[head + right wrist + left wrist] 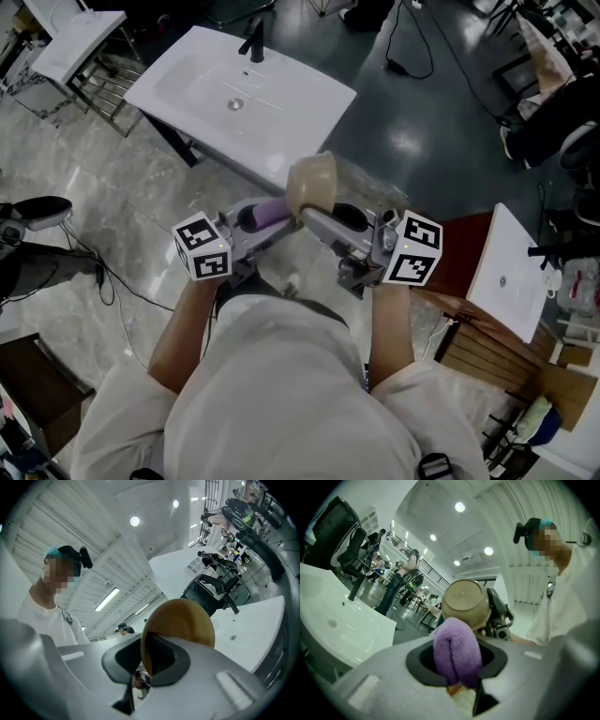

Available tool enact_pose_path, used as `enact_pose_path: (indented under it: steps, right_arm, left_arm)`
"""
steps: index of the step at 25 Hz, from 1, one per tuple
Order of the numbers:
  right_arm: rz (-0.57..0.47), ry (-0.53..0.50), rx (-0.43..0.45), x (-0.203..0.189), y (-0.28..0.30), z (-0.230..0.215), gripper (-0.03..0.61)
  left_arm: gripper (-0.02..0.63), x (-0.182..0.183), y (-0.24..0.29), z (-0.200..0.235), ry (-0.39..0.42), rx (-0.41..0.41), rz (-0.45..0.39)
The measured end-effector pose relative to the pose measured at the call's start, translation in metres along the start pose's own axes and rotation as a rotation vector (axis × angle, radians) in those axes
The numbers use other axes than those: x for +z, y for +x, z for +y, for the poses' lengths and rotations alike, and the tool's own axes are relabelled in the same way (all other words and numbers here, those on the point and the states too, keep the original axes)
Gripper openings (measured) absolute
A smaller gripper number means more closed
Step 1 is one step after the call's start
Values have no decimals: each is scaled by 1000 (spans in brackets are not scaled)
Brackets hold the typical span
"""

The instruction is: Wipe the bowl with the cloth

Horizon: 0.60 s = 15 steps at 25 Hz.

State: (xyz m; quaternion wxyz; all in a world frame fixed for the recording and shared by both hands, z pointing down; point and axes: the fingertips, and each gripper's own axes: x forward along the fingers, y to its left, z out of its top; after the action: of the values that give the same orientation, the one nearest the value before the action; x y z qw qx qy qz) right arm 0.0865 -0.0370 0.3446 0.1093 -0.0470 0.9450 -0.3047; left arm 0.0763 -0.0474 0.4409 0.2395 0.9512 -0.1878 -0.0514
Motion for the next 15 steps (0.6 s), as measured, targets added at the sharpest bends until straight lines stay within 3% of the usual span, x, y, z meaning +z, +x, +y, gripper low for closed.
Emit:
enact_pose_path:
  steps: [15]
  right_arm:
    - [73,-28,-221,-11,11,-45,15]
  left_arm:
    - [117,8,-10,-10,42,-20,15]
